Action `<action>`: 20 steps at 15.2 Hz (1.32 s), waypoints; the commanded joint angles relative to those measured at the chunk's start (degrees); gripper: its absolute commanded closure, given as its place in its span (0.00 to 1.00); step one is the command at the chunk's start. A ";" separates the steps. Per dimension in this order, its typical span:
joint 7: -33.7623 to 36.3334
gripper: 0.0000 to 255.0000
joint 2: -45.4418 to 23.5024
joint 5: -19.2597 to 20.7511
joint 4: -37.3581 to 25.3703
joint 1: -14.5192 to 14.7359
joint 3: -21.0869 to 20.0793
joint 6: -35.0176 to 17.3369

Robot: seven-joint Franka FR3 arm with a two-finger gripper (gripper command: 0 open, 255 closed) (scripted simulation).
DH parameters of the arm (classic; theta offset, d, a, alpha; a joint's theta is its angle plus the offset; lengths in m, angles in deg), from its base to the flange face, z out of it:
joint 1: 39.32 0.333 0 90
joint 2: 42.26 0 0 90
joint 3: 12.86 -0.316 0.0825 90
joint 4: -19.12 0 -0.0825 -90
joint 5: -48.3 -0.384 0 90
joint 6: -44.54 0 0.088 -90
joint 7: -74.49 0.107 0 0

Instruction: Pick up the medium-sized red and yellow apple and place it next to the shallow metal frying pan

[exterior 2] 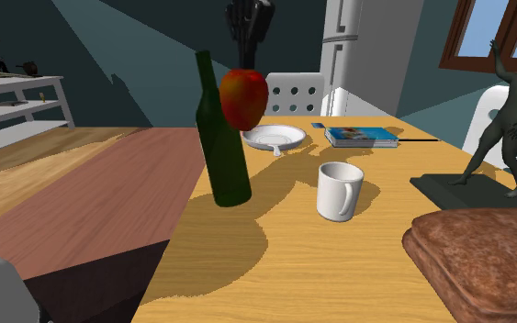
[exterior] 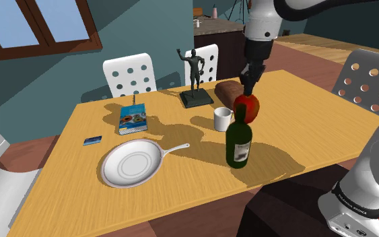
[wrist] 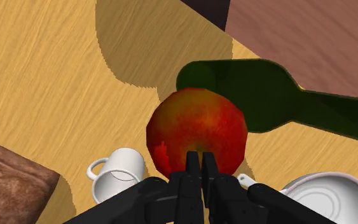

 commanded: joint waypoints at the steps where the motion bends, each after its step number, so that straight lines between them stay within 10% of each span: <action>1: 2.75 1.00 -2.13 -0.63 -1.90 0.79 -2.09 -0.56; 16: 23.73 1.00 -21.89 2.09 -21.52 6.46 -16.38 -2.30; 20: 23.47 1.00 -21.62 1.93 -18.16 6.53 -16.39 -5.41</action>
